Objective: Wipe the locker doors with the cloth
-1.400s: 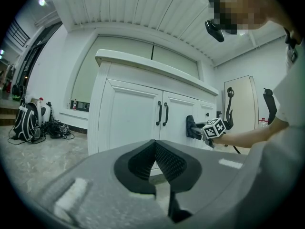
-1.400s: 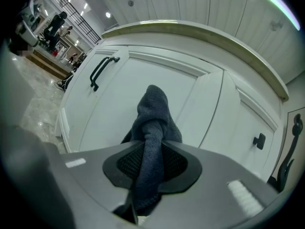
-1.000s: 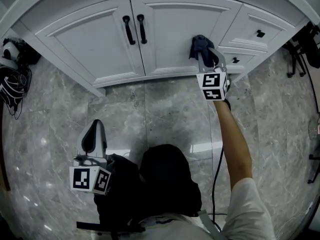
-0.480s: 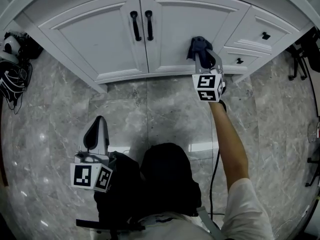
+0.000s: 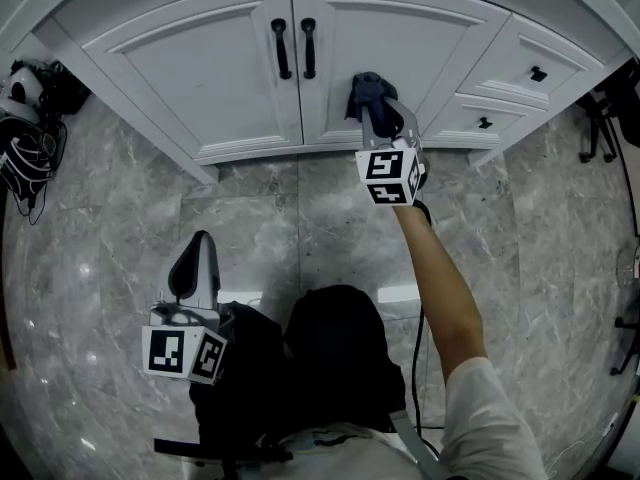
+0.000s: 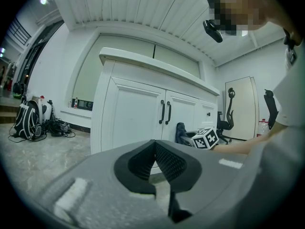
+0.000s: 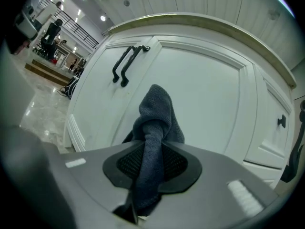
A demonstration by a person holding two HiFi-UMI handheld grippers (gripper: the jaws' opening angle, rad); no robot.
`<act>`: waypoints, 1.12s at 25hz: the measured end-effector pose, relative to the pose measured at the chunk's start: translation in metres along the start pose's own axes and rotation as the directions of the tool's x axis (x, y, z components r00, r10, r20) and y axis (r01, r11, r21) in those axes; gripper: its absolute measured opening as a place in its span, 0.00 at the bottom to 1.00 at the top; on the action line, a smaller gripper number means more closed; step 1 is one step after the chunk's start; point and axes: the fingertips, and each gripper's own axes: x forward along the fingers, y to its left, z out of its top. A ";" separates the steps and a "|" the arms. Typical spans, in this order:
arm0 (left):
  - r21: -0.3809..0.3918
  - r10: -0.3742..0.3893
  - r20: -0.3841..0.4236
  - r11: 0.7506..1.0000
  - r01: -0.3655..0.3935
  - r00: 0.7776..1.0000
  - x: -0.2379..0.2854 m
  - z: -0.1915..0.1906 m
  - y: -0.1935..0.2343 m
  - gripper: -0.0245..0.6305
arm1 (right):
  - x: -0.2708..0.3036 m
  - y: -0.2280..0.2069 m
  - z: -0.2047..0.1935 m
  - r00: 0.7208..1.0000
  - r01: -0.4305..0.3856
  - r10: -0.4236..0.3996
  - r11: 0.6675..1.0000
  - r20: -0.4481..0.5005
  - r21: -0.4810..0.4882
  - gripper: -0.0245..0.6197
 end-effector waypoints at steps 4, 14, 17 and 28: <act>-0.003 0.004 -0.001 1.000 -0.004 1.000 -0.002 -0.001 0.002 0.04 | 0.005 0.024 0.011 0.999 -0.036 0.035 0.999 0.020 0.007 0.17; 0.001 0.023 -0.006 1.000 -0.023 1.000 -0.004 -0.002 0.012 0.04 | 0.016 0.064 0.009 0.994 -0.102 0.101 0.995 0.031 0.021 0.17; 0.001 0.022 -0.011 1.000 -0.022 1.000 -0.002 -0.003 0.011 0.04 | 0.018 0.072 -0.003 0.992 -0.123 0.123 0.992 0.009 0.009 0.17; 0.013 0.025 -0.033 1.000 -0.024 0.999 0.003 -0.008 0.011 0.04 | 0.025 0.087 -0.063 0.980 -0.182 0.176 0.981 -0.089 -0.070 0.17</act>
